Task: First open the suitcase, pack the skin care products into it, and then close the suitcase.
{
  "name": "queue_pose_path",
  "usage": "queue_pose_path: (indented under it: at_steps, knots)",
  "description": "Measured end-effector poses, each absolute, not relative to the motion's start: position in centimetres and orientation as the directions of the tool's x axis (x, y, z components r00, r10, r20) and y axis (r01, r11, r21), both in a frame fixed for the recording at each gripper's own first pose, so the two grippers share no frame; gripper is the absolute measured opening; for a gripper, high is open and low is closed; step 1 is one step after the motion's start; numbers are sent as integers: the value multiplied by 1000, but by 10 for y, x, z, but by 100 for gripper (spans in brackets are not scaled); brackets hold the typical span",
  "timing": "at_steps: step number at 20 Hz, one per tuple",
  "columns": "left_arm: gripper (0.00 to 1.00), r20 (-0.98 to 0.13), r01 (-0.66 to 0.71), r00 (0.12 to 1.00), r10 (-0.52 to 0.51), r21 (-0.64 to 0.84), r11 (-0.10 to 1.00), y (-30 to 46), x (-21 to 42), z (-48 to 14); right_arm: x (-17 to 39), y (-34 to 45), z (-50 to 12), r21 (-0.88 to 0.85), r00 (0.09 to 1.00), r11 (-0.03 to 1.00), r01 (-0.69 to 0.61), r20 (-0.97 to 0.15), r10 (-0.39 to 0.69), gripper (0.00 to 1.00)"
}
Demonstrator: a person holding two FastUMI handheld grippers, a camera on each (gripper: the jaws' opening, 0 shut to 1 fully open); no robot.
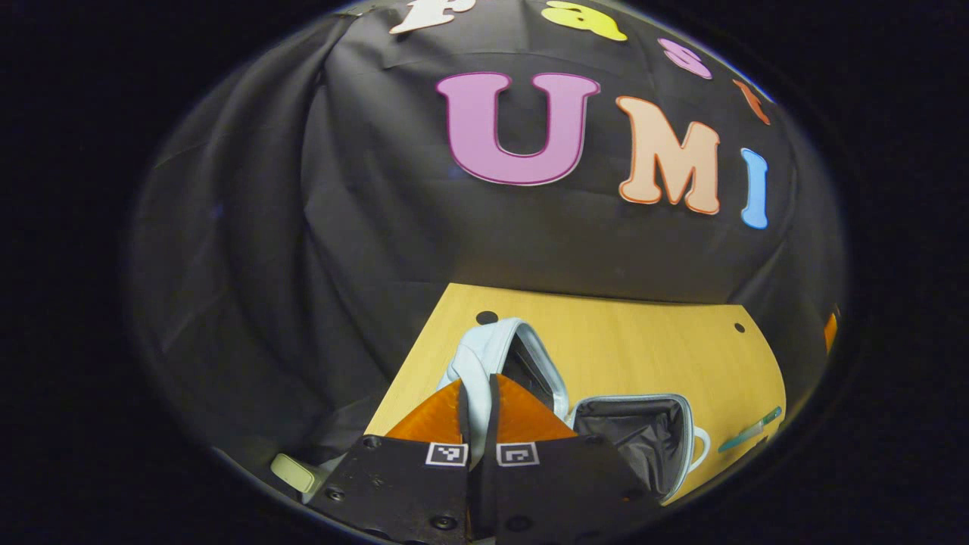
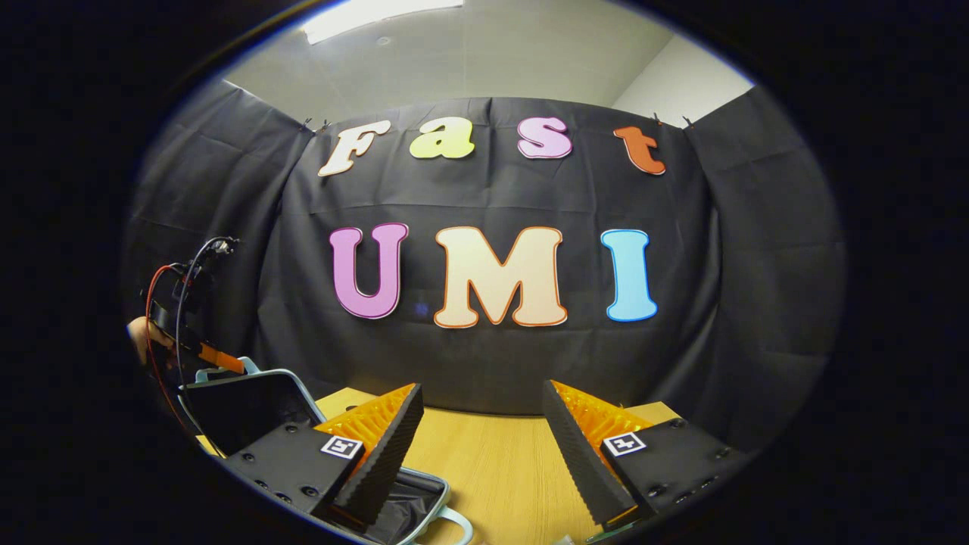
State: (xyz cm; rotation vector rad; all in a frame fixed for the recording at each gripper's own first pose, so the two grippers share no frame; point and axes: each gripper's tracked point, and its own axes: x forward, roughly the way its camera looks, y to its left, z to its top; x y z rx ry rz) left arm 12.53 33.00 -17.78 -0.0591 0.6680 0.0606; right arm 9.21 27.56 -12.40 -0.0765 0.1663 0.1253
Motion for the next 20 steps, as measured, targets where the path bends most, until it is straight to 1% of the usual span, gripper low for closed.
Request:
queue_pose_path:
  at_steps: [3,7,8,9,10,11,15,20]
  knots:
    - [0,-650,-120,756,73,-29,992,361,127,-200,93,289,-126,-82,977,987,-142,-172,126,99]
    - [0,-691,-198,715,105,-56,979,397,127,-236,97,300,-124,-53,977,989,-137,-173,126,99]
    - [0,-702,-228,699,139,-34,973,410,127,-248,100,300,-124,-55,977,989,-135,-175,123,99]
    - [0,-709,-235,689,149,-24,972,418,127,-258,101,302,-126,-59,977,989,-132,-179,120,99]
    - [2,-728,-250,671,140,-45,967,421,124,-270,101,303,-129,-63,976,990,-130,-183,117,99]
    - [0,-746,-268,654,128,-69,961,423,122,-282,102,303,-131,-67,976,990,-127,-189,112,99]
    - [0,-806,-337,582,103,-124,933,427,112,-327,104,310,-143,-73,968,989,-131,-224,112,99]
    - [0,-830,-382,552,80,-166,909,430,106,-367,107,314,-142,-97,967,986,-136,-228,111,99]
